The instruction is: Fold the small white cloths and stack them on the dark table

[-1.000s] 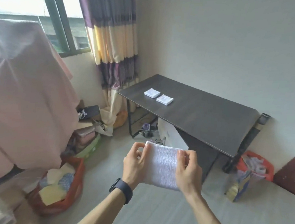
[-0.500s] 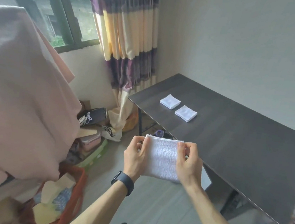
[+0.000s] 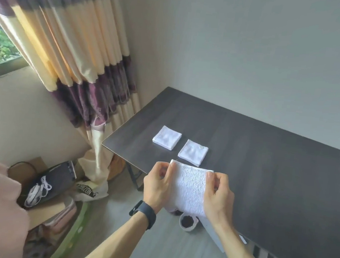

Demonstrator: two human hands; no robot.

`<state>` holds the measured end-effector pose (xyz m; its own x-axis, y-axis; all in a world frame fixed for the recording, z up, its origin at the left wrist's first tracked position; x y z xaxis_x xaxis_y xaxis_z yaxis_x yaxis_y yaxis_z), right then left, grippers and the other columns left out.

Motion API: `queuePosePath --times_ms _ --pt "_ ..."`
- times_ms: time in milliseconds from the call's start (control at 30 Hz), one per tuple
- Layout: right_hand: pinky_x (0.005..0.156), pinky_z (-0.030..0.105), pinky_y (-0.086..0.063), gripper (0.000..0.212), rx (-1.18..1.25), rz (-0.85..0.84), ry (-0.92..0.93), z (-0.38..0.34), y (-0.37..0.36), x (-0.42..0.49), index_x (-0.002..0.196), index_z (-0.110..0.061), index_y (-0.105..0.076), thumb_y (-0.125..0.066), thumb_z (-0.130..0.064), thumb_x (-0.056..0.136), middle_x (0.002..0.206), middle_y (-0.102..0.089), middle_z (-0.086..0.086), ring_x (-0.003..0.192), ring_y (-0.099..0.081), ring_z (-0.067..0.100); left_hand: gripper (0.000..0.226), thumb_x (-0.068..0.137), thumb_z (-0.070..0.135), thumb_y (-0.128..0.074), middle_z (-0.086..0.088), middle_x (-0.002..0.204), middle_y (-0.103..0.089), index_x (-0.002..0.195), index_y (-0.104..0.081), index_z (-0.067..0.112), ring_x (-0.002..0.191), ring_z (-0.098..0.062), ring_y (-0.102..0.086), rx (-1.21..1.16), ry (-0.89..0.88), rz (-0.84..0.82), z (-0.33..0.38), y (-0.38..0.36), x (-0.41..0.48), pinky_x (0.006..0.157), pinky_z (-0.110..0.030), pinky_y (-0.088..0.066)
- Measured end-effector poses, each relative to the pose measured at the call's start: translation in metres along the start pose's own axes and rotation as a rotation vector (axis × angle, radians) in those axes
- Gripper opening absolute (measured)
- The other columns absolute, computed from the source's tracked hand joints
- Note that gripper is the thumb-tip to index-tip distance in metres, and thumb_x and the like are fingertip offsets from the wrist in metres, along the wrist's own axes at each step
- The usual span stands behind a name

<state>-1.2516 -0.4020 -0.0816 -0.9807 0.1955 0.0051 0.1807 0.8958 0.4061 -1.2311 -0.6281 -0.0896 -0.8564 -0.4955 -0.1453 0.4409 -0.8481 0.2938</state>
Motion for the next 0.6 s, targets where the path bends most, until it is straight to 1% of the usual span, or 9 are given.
queuePosePath --times_ms 67,133,200,267,333,367,433,500,600 --pt "0.057 0.010 -0.040 0.024 -0.009 0.017 -0.050 0.010 -0.011 0.031 0.091 -0.017 -0.054 -0.048 -0.039 0.100 0.073 -0.062 -0.007 0.069 -0.058 0.000 0.031 0.087 0.061 -0.057 0.014 0.081 -0.068 0.082 -0.064 0.031 0.074 -0.003 -0.062 0.031 0.006 -0.038 0.003 -0.021 0.035 0.065 -0.020 -0.050" --pt "0.056 0.011 -0.040 0.024 -0.012 0.039 -0.081 0.022 -0.021 0.063 0.092 -0.018 -0.054 -0.048 -0.040 0.100 0.074 -0.063 -0.008 0.069 -0.058 0.002 0.029 0.086 0.060 -0.058 0.014 0.082 -0.069 0.082 -0.064 0.032 0.074 -0.003 -0.063 0.042 0.023 -0.080 0.002 -0.043 0.069 0.065 -0.021 -0.050" --pt "0.057 0.018 -0.039 0.025 -0.020 0.044 -0.122 0.034 -0.032 0.093 0.093 -0.018 -0.054 -0.046 -0.041 0.100 0.076 -0.063 -0.009 0.071 -0.059 0.004 0.028 0.086 0.059 -0.058 0.013 0.082 -0.069 0.082 -0.064 0.032 0.074 -0.004 -0.063 0.050 0.052 -0.116 -0.003 -0.065 0.099 0.066 -0.021 -0.049" --pt "0.061 0.029 -0.039 0.025 -0.021 0.056 -0.167 0.047 -0.044 0.119 0.095 -0.018 -0.054 -0.045 -0.040 0.101 0.078 -0.063 -0.010 0.073 -0.059 0.005 0.030 0.085 0.061 -0.057 0.012 0.082 -0.069 0.082 -0.064 0.032 0.073 -0.006 -0.062 0.075 0.087 -0.135 -0.013 -0.083 0.126 0.065 -0.021 -0.049" --pt "0.060 0.031 -0.040 0.025 -0.038 0.056 -0.197 0.063 -0.056 0.143 0.096 -0.018 -0.054 -0.043 -0.040 0.101 0.076 -0.063 -0.009 0.072 -0.059 0.006 0.032 0.085 0.064 -0.056 0.010 0.082 -0.068 0.082 -0.064 0.032 0.072 -0.008 -0.061 0.104 0.119 -0.163 -0.023 -0.101 0.153 0.063 -0.022 -0.048" --pt "0.060 0.031 -0.041 0.025 -0.049 0.049 -0.210 0.069 -0.064 0.155 0.096 -0.018 -0.053 -0.043 -0.040 0.101 0.076 -0.062 -0.008 0.071 -0.059 0.009 0.032 0.086 0.063 -0.056 0.008 0.082 -0.068 0.083 -0.064 0.033 0.071 -0.008 -0.061 0.119 0.132 -0.174 -0.027 -0.110 0.167 0.062 -0.022 -0.048" --pt "0.064 0.035 -0.045 0.025 -0.080 0.042 -0.251 0.084 -0.077 0.177 0.097 -0.019 -0.052 -0.041 -0.041 0.102 0.077 -0.062 -0.008 0.073 -0.060 0.017 0.030 0.088 0.061 -0.055 0.005 0.085 -0.068 0.085 -0.063 0.032 0.071 -0.010 -0.060 0.157 0.151 -0.196 -0.037 -0.126 0.192 0.060 -0.021 -0.047" --pt "0.068 0.039 -0.048 0.026 -0.115 0.024 -0.288 0.099 -0.090 0.195 0.098 -0.018 -0.050 -0.038 -0.042 0.102 0.079 -0.061 -0.007 0.074 -0.059 0.020 0.029 0.091 0.059 -0.052 0.005 0.085 -0.066 0.087 -0.061 0.032 0.074 -0.012 -0.060 0.206 0.161 -0.238 -0.048 -0.141 0.213 0.062 -0.023 -0.046" --pt "0.068 0.041 -0.049 0.029 -0.158 0.011 -0.340 0.125 -0.108 0.221 0.097 -0.018 -0.047 -0.035 -0.043 0.103 0.079 -0.062 -0.002 0.075 -0.059 0.024 0.029 0.093 0.059 -0.047 0.008 0.083 -0.062 0.089 -0.055 0.032 0.075 -0.014 -0.057 0.296 0.175 -0.294 -0.071 -0.165 0.246 0.064 -0.027 -0.044"
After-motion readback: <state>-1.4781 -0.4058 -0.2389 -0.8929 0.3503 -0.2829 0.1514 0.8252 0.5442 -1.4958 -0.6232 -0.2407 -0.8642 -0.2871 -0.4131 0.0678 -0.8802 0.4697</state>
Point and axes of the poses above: each hand's wrist, its own x-axis towards the middle knuckle, its own y-axis out of the back of the hand, z = x × y, the point moved 10 cm from there along x, towards the middle knuckle
